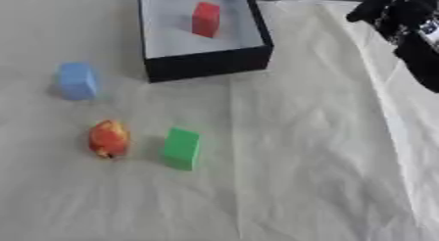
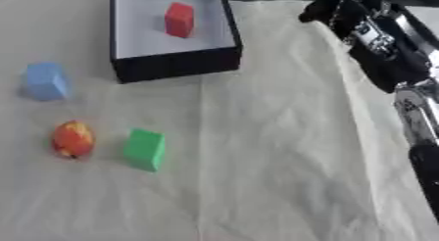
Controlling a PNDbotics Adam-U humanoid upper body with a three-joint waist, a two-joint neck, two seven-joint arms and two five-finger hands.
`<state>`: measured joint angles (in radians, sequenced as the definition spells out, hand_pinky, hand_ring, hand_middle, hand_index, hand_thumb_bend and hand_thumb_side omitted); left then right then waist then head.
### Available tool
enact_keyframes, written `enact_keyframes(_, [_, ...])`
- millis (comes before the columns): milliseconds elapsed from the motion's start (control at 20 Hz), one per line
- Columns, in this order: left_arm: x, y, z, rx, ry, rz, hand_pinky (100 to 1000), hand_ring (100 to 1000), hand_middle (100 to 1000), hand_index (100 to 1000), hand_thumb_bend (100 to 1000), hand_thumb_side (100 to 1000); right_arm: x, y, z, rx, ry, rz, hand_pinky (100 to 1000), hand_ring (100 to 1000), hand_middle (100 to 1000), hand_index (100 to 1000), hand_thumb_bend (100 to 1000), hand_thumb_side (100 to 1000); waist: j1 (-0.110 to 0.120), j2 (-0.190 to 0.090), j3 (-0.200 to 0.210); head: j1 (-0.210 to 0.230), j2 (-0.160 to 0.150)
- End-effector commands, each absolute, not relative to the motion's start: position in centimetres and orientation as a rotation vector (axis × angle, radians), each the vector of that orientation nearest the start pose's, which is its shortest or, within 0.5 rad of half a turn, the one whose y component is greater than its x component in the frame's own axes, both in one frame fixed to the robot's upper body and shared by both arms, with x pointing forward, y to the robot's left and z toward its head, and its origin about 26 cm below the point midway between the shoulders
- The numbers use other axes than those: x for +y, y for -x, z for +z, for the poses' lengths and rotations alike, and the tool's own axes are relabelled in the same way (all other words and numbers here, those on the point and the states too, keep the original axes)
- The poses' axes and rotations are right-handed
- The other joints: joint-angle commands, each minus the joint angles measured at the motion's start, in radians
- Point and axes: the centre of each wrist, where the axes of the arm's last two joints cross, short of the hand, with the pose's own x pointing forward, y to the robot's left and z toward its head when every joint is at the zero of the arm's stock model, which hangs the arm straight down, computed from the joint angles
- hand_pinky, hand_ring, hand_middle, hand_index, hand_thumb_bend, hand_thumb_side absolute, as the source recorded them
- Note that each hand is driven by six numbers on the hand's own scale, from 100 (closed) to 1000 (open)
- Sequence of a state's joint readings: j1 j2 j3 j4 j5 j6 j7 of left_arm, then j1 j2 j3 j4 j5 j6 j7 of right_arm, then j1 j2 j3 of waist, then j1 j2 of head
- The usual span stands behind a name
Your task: Pick up objects on the table and place them in the box.
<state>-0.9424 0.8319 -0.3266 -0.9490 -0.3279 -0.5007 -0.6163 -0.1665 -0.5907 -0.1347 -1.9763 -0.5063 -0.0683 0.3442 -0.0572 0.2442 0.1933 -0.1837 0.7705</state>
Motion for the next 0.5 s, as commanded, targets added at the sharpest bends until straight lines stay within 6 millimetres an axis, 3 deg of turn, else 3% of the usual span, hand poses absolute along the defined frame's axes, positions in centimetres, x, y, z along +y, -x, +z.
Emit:
enact_keyframes(50, [39.5, -44.8, 27.7, -1.302, -0.501, -2.094, 928, 866, 812, 868, 515, 539, -34.0, -27.9, 21.5, -2.157, -0.222, 0.63, 1000, 780, 687, 808, 100, 545, 0.018, -0.035, 0.002, -0.004, -0.001])
enact_keyframes(200, [38.7, -45.2, 28.0, -1.292, -0.525, -2.125, 926, 869, 810, 868, 534, 531, -33.8, -28.0, 21.4, -2.143, -0.226, 0.638, 1000, 779, 685, 807, 100, 547, 0.019, -0.035, 0.001, -0.004, -0.001])
enact_keyframes(400, [37.4, -46.0, 26.7, -1.252, -0.508, -2.185, 944, 874, 810, 872, 519, 711, -33.7, -28.0, 21.4, -2.133, -0.224, 0.641, 1000, 776, 682, 806, 100, 550, 0.019, -0.033, -0.003, -0.001, -0.001])
enact_keyframes(500, [36.4, -46.4, 26.1, -1.228, -0.49, -2.243, 950, 874, 806, 865, 503, 723, -33.6, -28.1, 21.4, -2.13, -0.223, 0.642, 1000, 775, 681, 805, 100, 551, 0.02, -0.03, -0.006, 0.001, -0.001])
